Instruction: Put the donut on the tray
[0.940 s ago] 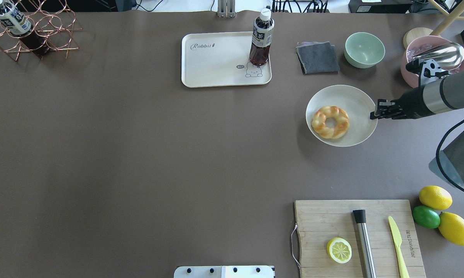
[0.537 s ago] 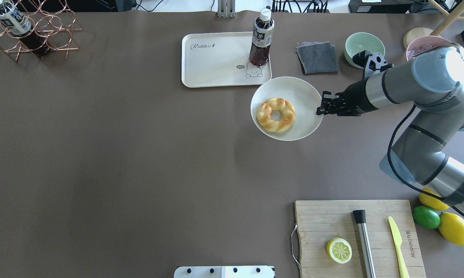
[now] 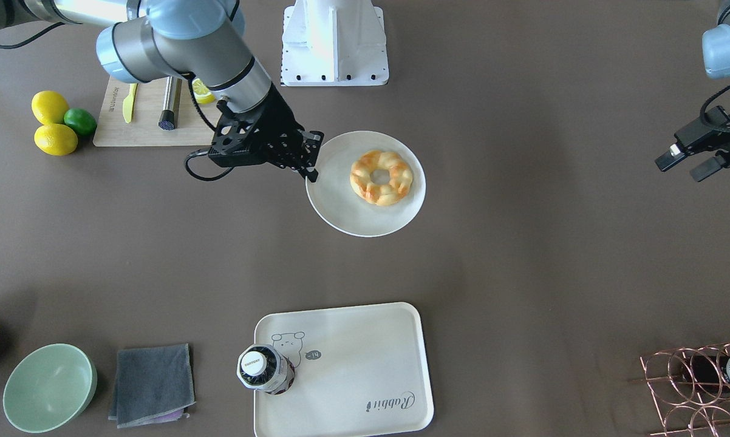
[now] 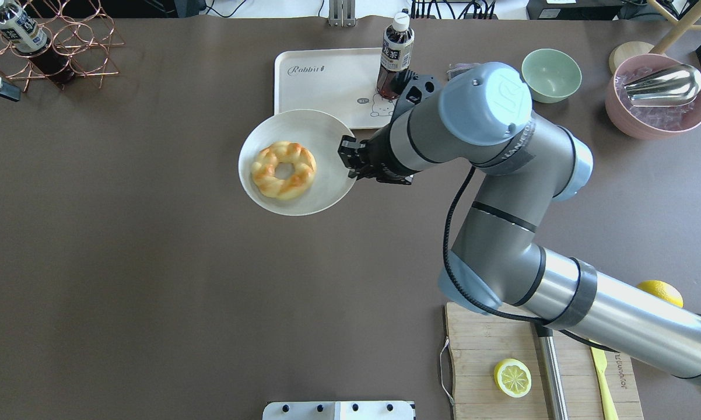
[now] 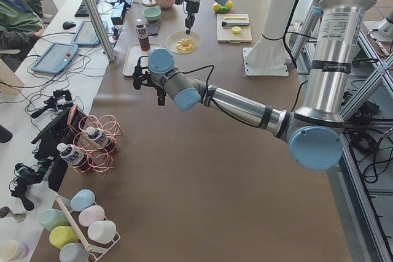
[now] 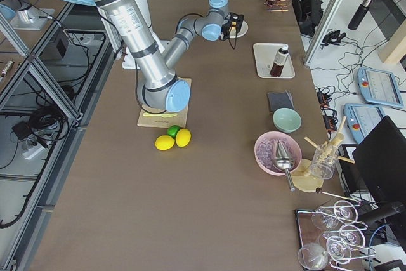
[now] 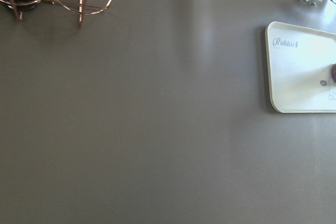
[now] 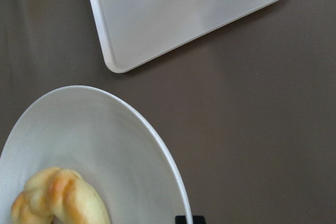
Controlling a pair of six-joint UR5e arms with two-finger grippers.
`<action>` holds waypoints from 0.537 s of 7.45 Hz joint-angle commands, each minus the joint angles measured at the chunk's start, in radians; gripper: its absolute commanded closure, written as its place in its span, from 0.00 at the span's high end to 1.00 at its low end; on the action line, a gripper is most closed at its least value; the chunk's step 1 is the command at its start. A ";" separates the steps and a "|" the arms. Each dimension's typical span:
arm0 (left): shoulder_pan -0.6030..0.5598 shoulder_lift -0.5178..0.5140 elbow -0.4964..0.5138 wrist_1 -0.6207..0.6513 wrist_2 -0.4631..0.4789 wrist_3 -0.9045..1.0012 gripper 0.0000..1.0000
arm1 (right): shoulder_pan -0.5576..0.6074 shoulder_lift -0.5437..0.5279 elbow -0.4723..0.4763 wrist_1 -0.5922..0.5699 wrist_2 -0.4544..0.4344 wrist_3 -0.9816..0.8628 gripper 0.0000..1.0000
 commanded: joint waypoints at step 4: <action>0.168 -0.133 0.001 -0.033 0.074 -0.182 0.94 | -0.164 0.309 -0.138 -0.149 -0.216 0.170 0.00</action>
